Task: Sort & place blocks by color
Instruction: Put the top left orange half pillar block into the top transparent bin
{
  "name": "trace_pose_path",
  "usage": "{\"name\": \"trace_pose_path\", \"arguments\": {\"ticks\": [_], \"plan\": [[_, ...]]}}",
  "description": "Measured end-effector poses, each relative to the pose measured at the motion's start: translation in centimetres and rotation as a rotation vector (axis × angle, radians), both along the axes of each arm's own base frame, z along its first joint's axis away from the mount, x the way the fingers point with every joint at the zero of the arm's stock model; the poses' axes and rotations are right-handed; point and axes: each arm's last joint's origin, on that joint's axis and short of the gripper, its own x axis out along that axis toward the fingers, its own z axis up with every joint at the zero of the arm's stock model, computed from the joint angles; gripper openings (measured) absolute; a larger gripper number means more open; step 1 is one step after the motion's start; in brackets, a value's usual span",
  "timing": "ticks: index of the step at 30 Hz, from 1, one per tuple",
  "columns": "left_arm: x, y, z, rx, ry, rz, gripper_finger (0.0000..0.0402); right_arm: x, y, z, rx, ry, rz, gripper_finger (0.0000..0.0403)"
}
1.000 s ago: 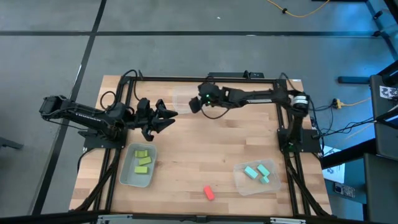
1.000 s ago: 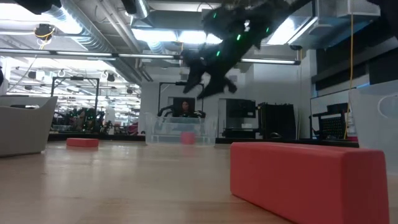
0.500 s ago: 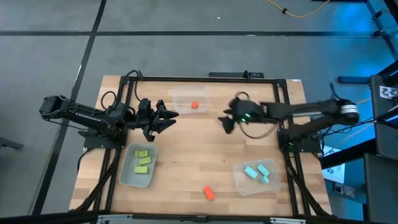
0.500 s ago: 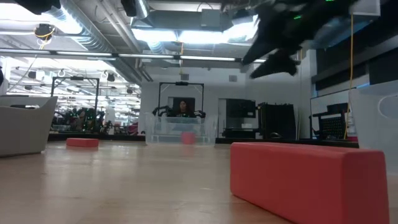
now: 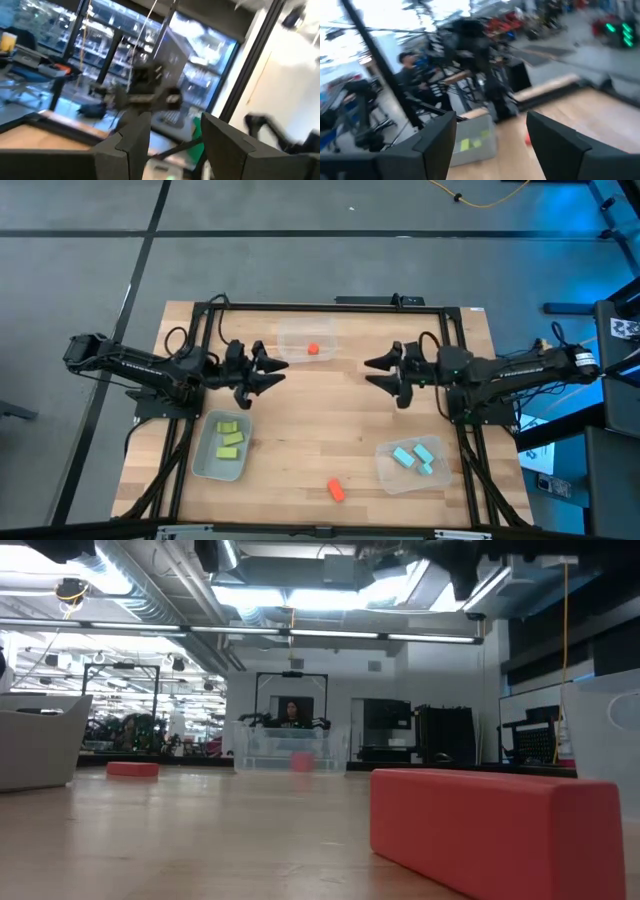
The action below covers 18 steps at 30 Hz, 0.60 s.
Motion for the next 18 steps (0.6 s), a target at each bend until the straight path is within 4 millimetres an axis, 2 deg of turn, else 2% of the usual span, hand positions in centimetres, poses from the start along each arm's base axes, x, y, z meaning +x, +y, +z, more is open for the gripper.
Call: {"name": "trace_pose_path", "arguments": {"ticks": [5, 10, 18], "plan": [[0.4, 0.0, -1.5, 0.093, 0.166, 0.020, 0.0167, 0.1, 0.5, 1.0, -0.128, -0.040, 0.063, 0.0245], [0.6, -0.1, -2.9, 0.135, 0.306, 0.020, 0.0167, 0.1, 0.8, 1.0, -0.157, -0.040, 0.072, 0.0245], [0.6, -0.1, -2.9, 0.136, 0.308, 0.019, 0.0167, 0.1, 0.8, 1.0, -0.154, -0.040, 0.072, 0.0245]]}}
